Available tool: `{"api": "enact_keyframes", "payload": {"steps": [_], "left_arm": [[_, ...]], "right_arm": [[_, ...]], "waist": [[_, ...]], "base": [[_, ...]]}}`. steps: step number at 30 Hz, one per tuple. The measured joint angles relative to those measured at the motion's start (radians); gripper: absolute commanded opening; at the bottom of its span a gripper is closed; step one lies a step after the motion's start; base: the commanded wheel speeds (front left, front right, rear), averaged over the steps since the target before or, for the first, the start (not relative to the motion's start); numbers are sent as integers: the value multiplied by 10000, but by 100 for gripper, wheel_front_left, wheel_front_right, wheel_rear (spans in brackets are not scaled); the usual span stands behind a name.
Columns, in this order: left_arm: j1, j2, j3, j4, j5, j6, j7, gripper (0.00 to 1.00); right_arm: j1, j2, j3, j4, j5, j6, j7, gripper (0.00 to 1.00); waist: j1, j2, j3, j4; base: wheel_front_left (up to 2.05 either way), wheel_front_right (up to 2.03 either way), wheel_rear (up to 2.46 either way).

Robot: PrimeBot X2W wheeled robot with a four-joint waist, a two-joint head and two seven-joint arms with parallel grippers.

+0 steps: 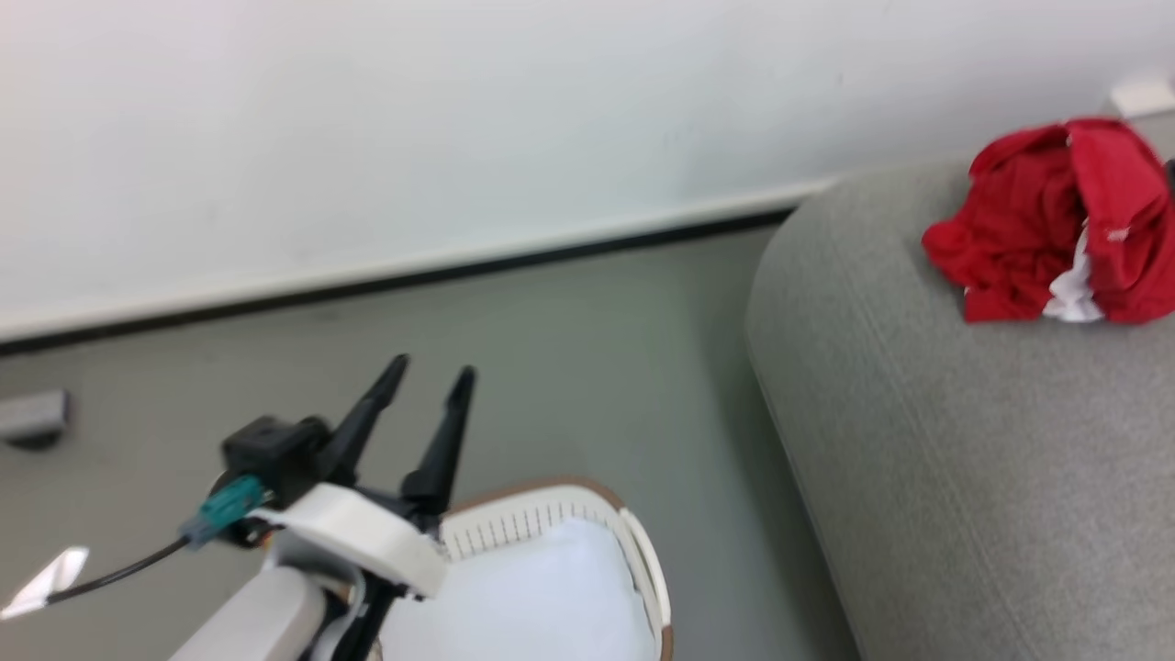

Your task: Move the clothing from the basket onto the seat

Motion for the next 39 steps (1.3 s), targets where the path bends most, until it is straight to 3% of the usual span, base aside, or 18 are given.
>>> {"api": "enact_keyframes", "payload": {"steps": [4, 9, 16, 21, 25, 39], "left_arm": [[667, 144, 577, -171, -105, 362, -33, 100], [1699, 192, 1367, -629, -272, 600, -56, 100], [2919, -205, 2383, -685, -182, 347, -59, 100], [3645, -765, 3225, -453, 663, 293, -59, 100], [4086, -1352, 3977, -399, 1486, -65, -59, 100], [4712, -3037, 5912, 441, 3672, -1797, -59, 100]], "right_arm": [[1300, 138, -236, -1292, 765, -2, -424, 100], [3203, 819, -809, -2725, 917, -2, -1057, 100], [5611, 2428, -1361, -4242, -48, -2, -1710, 100], [7037, 3501, -1906, -4775, -579, 0, -2604, 100], [7829, 4184, -1979, -4740, -504, -4, -3277, 100], [7698, 4460, -978, -3597, -612, -4, -3996, 100]], "waist": [[-1, 0, -749, 183], [-2, 0, -1363, 587], [-1, 0, -1724, 1115], [0, 0, -1821, 1322], [1, 0, -1821, 1462], [3, 0, -1716, 1535]], "base": [[0, 0, 0], [0, 0, 0], [0, 0, 0], [0, 0, 0], [0, 0, 0], [0, 0, 0]]}}
